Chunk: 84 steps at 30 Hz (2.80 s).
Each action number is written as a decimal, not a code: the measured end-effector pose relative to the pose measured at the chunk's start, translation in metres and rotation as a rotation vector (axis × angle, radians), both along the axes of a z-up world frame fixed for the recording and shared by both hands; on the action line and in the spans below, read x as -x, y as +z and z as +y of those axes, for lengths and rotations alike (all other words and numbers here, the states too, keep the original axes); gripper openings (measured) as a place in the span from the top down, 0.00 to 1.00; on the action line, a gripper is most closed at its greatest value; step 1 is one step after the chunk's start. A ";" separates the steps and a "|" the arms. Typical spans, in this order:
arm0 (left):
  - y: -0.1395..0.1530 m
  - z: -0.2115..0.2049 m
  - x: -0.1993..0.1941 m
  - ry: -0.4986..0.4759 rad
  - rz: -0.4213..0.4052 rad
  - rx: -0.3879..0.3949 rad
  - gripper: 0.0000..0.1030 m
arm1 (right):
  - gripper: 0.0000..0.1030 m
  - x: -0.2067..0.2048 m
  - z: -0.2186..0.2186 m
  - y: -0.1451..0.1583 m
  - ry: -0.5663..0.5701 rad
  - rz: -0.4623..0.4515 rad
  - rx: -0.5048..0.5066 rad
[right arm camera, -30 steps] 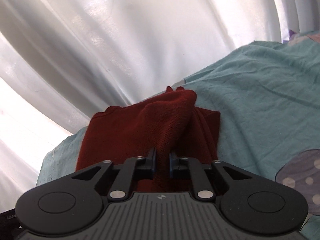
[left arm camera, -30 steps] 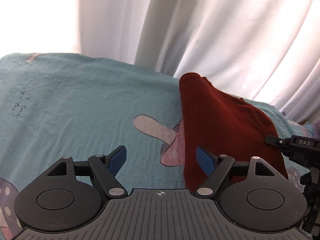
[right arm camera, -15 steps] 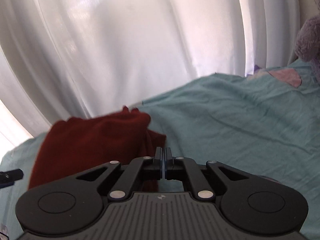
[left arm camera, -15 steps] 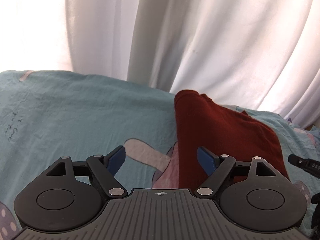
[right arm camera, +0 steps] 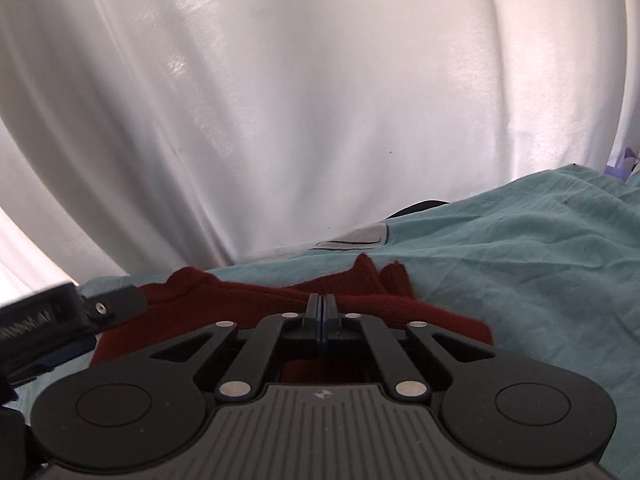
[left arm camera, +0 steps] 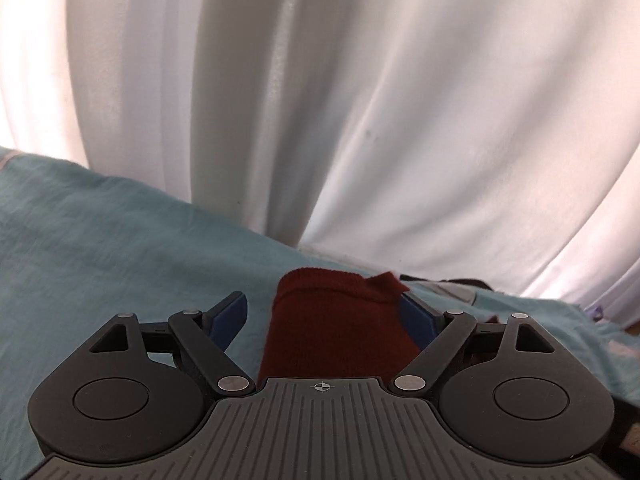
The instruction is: Fold small clothes
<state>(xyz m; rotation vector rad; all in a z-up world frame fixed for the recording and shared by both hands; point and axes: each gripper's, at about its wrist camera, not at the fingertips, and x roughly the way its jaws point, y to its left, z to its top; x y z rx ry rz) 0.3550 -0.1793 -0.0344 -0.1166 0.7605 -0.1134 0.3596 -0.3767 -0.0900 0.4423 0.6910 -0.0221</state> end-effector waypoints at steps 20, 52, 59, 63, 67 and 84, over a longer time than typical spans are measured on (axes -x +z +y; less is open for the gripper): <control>-0.005 0.098 0.059 -0.428 0.228 0.259 0.10 | 0.34 0.122 -0.093 -0.005 0.012 0.044 -0.412; 0.054 0.143 0.129 -0.281 0.173 0.362 0.51 | 0.69 0.102 0.029 0.024 0.350 0.088 -0.593; 0.025 0.193 0.157 -0.089 0.205 0.105 0.47 | 0.57 0.116 0.072 0.018 0.320 0.190 -0.454; 0.035 0.205 0.155 -0.031 0.112 0.141 0.34 | 0.59 0.131 0.074 0.057 0.216 0.064 -0.188; 0.037 0.185 0.129 -0.009 0.077 0.157 0.26 | 0.81 0.108 0.125 0.072 0.323 0.059 -0.111; -0.010 0.157 0.092 0.003 0.094 -0.033 0.15 | 1.00 0.087 0.168 0.024 0.259 -0.025 0.189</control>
